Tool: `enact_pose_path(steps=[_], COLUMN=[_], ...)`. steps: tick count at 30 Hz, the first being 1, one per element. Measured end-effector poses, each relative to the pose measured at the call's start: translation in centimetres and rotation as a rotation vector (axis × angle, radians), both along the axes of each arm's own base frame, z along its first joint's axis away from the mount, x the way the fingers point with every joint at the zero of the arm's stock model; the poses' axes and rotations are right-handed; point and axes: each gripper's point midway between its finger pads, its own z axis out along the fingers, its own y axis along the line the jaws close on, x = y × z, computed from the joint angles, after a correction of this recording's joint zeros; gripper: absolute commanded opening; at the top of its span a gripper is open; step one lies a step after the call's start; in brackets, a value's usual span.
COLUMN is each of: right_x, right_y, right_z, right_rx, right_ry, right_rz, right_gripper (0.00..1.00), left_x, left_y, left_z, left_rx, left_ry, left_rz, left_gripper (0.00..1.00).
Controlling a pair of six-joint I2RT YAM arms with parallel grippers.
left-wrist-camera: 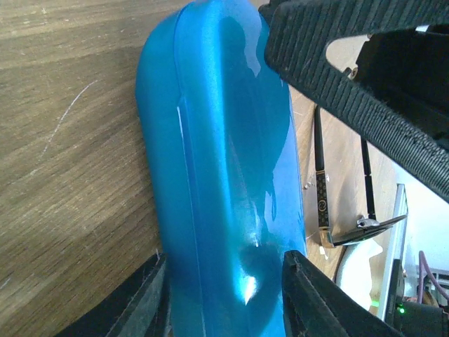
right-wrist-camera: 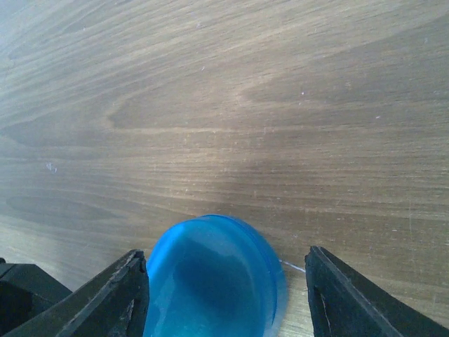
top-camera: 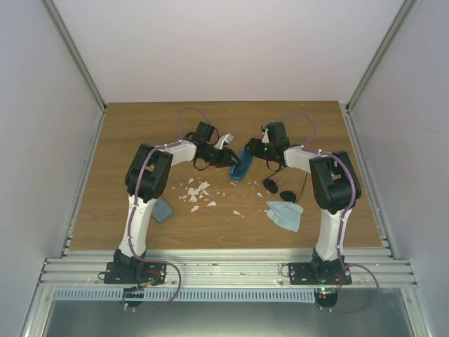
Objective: Organize the sunglasses
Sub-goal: Close the sunglasses case at the center of the board, then move the sunglasses case at the center of the board.
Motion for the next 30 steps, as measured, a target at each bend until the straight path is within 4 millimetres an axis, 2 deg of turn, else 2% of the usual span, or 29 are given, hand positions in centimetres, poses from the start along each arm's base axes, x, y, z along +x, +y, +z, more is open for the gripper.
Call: enact_pose_path(steps=[5,9,13,15,19,21,23,27,30], right_x=[-0.6,-1.2,-1.4,-1.5,-1.9,-2.4,-3.3,-5.7,-7.7], right_y=[0.1,0.2,0.0,-0.3,-0.9,-0.8,-0.3,1.7,3.5], right_z=[-0.6,-0.6,1.5,3.2,6.4,7.2,7.4,6.1,5.0], right_rx=[0.013,0.024,0.026,0.018,-0.019,-0.047,-0.081,-0.163,-0.219], right_ry=[0.018,0.029,0.003,-0.023,-0.079,-0.096,-0.101,-0.071,-0.044], right_rz=[0.01,0.017,0.012,0.002,-0.024,-0.033,-0.036,-0.019,-0.01], right_gripper=[0.58,0.59,0.63,0.66,0.78,0.84,0.88,0.91,0.92], left_x=[0.1,0.1,0.0,0.0,0.2,0.7,1.1,1.0,0.1], left_y=[0.1,0.3,0.7,1.2,2.5,3.4,4.6,8.6,11.6], left_z=[0.2,0.4,0.5,0.7,1.4,2.7,4.8,10.4,14.0], left_rx=[0.008,0.032,0.075,0.104,0.176,0.205,0.222,0.248,0.256], left_ry=[-0.005,-0.013,-0.01,-0.006,-0.002,-0.02,-0.057,-0.162,-0.24], left_rz=[0.005,0.019,0.041,0.058,0.112,0.164,0.228,0.396,0.509], left_gripper=[0.4,0.46,0.55,0.58,0.63,0.65,0.66,0.69,0.71])
